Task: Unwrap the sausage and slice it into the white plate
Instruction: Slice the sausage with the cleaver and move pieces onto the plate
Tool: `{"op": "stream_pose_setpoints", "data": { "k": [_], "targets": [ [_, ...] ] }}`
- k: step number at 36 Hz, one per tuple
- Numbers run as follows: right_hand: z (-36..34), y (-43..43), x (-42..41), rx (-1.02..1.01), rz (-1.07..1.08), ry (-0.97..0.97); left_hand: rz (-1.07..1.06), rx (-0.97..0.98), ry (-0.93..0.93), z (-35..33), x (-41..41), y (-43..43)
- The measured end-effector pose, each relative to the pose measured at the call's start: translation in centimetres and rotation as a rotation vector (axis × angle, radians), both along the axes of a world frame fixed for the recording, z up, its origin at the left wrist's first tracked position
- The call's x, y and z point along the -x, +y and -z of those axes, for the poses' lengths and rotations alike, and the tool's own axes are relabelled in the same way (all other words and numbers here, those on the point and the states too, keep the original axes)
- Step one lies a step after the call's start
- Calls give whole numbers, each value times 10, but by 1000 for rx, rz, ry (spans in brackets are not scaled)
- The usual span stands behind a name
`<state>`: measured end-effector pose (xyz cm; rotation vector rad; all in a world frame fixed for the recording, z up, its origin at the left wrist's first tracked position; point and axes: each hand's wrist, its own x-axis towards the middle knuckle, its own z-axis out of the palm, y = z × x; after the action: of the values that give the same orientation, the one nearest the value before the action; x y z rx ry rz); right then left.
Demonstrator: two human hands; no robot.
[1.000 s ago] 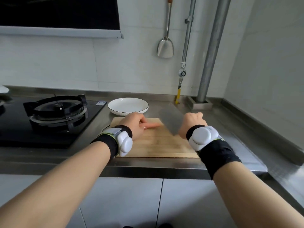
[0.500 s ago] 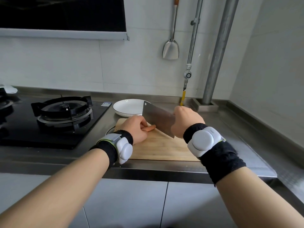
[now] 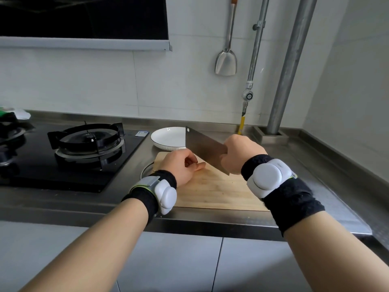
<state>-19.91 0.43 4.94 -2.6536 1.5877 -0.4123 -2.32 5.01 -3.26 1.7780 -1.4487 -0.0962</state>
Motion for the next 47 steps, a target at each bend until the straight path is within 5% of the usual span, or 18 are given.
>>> {"op": "stream_pose_setpoints", "data": {
  "k": [47],
  "targets": [
    [1,-3,-13,-83,-68,64,67,18,-81,3,-1,-6]
  ]
}}
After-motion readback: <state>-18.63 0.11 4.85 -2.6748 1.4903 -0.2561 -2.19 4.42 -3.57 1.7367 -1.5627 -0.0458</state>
